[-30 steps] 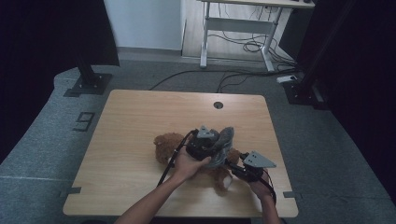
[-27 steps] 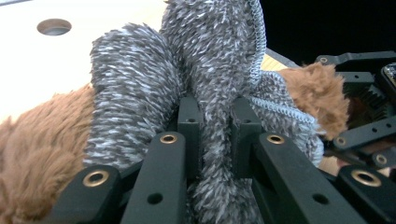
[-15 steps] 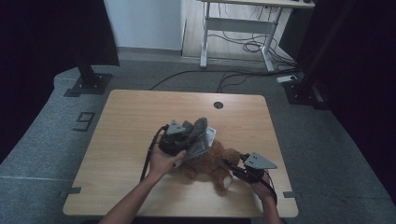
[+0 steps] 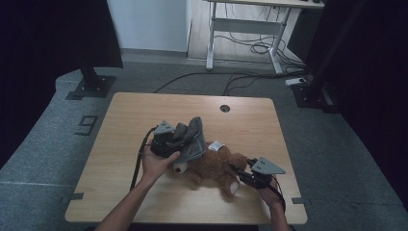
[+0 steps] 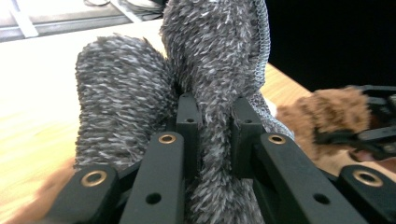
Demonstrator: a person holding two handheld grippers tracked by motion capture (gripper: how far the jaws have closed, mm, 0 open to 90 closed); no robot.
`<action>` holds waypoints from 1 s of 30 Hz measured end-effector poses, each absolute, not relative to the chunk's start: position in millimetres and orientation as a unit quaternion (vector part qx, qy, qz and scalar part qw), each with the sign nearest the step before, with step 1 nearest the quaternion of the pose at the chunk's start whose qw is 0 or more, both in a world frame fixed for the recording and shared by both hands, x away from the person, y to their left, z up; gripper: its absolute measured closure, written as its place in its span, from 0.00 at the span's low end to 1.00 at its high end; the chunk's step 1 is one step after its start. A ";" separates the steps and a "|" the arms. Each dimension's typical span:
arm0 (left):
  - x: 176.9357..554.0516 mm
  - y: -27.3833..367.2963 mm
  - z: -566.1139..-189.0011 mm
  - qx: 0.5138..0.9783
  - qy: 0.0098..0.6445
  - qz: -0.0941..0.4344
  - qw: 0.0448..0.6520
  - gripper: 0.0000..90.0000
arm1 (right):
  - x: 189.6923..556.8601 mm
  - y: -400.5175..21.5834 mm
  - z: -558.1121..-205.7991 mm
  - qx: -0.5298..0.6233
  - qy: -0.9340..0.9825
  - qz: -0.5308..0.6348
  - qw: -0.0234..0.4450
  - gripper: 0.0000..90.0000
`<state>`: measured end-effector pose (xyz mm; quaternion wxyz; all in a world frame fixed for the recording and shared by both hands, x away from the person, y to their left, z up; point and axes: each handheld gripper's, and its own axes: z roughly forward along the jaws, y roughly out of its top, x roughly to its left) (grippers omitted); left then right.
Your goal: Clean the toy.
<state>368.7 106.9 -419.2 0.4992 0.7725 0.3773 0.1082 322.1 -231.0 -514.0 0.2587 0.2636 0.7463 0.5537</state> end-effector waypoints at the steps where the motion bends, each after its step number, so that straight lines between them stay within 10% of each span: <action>1: 367.2 99.6 -417.4 0.775 0.370 0.107 0.502 0.86 | 322.2 -231.0 -514.1 0.264 0.746 0.554 0.258 0.65; 17: 359.7 -14.4 -438.0 0.831 0.300 0.049 0.467 0.86 | 323.7 -230.1 -517.0 0.264 0.748 0.554 0.253 0.65; 30: 363.6 23.8 -440.9 0.827 0.315 0.099 0.455 0.86 | 322.8 -229.8 -517.3 0.261 0.748 0.553 0.258 0.65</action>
